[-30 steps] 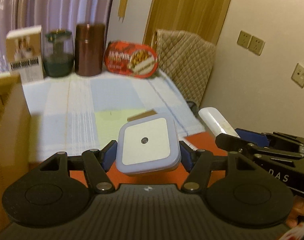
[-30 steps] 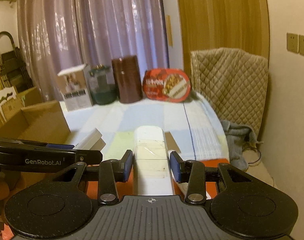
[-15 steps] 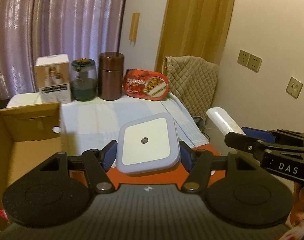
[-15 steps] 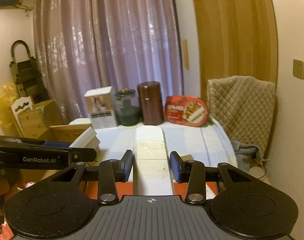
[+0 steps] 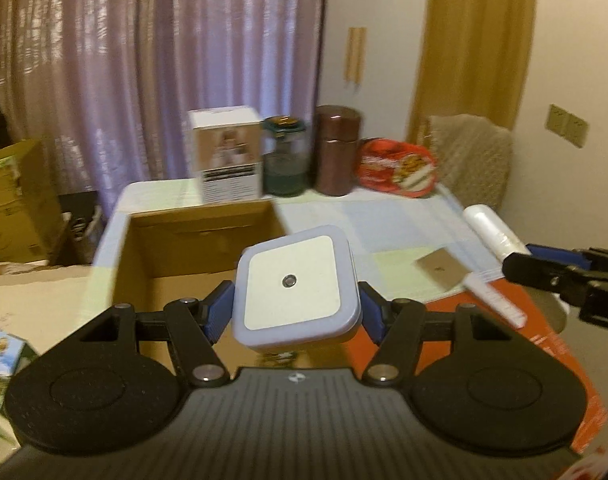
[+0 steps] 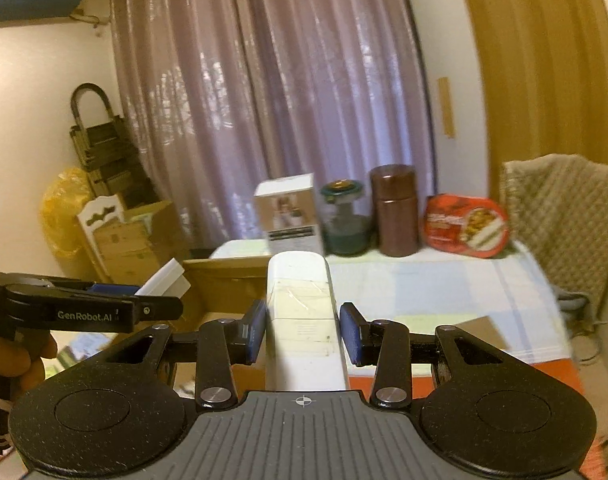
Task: Organize rigid objects
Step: 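Carry the night light and white bar with both tools over the cardboard box, then open the left tool to drop the night light into the box while the right holds the bar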
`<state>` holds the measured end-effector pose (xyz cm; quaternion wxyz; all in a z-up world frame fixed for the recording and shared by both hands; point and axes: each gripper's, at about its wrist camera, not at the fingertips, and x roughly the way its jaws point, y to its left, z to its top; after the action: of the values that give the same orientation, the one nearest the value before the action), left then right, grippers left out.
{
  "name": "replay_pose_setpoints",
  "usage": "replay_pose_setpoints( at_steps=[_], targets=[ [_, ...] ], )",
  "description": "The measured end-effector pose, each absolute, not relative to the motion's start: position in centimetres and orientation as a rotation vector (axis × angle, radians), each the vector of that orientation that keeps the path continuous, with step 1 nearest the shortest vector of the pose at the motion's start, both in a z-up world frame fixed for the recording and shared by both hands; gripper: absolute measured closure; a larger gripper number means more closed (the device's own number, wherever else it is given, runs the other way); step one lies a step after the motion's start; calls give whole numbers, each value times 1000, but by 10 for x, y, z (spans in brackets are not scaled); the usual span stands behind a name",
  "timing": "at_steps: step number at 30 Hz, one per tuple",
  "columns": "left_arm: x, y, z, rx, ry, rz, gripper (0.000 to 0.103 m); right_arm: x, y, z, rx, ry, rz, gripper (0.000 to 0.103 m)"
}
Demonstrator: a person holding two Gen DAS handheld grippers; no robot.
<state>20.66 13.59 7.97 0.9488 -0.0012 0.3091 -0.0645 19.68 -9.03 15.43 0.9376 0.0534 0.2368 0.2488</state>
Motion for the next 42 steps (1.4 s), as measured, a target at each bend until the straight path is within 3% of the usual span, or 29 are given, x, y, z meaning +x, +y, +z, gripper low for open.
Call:
replay_pose_setpoints(
  at_steps=[14,42],
  targets=[
    [238,208,39,33,709,-46,43,254,0,104,131,574,583,66],
    [295,218,-9,93,777,-63,43,329,61,54,78,684,604,66]
  ],
)
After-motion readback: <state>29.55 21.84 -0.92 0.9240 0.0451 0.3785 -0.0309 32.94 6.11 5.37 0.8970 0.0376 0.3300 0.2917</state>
